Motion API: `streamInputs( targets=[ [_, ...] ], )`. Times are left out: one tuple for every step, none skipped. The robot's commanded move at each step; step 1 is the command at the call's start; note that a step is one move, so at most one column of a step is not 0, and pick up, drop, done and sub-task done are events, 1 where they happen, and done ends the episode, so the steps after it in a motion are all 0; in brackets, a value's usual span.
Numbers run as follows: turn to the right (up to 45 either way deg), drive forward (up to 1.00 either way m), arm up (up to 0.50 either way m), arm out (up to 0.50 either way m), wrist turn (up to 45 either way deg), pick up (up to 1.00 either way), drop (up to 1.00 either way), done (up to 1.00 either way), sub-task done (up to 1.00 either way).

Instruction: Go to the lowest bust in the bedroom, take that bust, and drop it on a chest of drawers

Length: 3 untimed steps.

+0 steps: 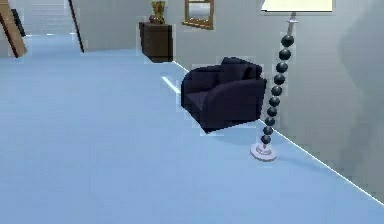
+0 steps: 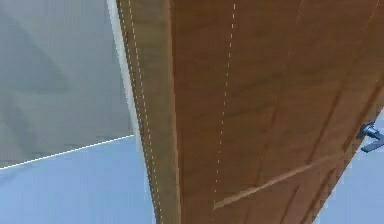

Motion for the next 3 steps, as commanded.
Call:
streamInputs(
  targets=[
    [-15.0, 0.00, 0.00, 0.00, 0.0, 0.00, 0.00, 0.00, 0.00],
    [0.0, 1.00, 0.00, 0.00, 0.0, 0.00, 0.00, 0.00, 0.00],
    [0.0, 1.00, 0.00, 0.00, 0.0, 0.00, 0.00, 0.00, 0.00]
  ],
)
